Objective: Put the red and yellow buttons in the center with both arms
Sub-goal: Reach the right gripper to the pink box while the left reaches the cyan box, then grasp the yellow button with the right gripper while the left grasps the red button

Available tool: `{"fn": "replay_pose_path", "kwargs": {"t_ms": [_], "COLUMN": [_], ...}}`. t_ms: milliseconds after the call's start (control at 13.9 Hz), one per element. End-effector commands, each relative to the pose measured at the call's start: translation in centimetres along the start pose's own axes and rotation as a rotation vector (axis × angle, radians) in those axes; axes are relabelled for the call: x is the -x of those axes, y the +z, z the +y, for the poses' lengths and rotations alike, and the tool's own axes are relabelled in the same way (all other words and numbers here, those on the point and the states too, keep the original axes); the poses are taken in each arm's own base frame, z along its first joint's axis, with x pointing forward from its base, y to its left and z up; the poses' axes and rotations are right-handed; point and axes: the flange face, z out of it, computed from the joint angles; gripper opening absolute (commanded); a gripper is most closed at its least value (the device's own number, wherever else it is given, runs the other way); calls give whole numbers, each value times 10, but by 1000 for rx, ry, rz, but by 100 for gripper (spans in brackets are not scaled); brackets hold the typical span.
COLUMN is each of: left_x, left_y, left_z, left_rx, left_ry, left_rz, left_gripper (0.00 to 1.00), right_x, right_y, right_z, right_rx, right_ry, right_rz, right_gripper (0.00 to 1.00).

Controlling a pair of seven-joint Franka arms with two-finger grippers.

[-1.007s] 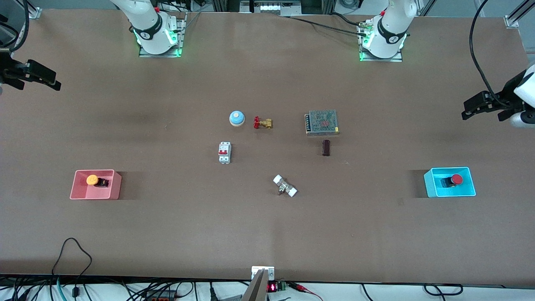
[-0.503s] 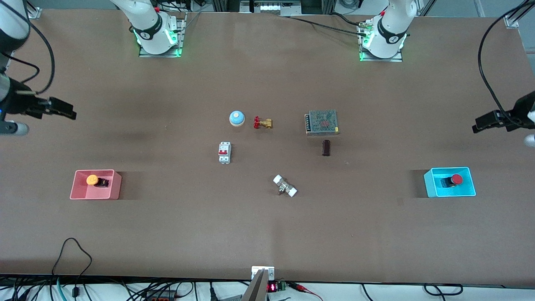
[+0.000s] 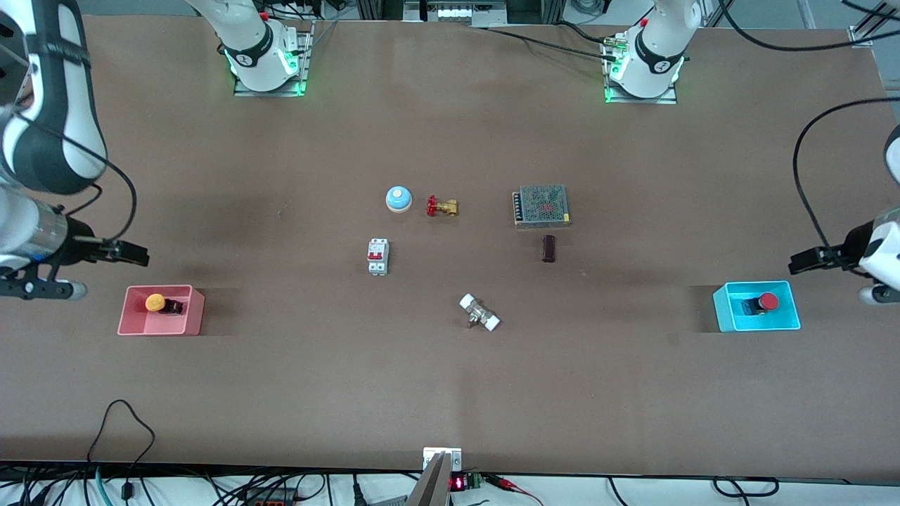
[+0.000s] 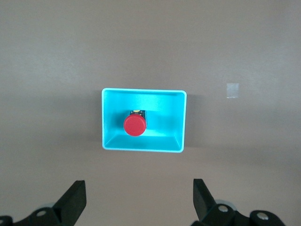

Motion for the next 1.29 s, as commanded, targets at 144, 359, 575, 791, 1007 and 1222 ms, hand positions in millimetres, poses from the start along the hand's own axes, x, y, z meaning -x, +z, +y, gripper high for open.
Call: {"fn": "replay_pose_path", "kwargs": {"t_ms": [144,359,575,791,1007,1222], "left_x": [-38,-45,-47,-43,-39,-40], "left_y": [67,105,139,163,168,162], "left_z": [-7,-12,-27,-30,-25,-17], "left_rx": [-17,-25,-40,-31,-29,-25], "left_ry": [56,62,57,52,47,55], "left_rz": [-58,-82,-82,-110,-128,-126], "left_gripper": [100,100,100,100,95,93], "right_x": [-27,-34,-46,-55,-57,-58], "right_y": [73,102,132,142,151,158], "right_z": [24,31,40,40,34,29], "right_rx": [37,41,39,41,37,37], "right_ry": [5,13,-13,-14,-27,-97], "right_rz": [35,18,-3,3,9,7], "right_gripper": [100,100,100,100,100,100]}}
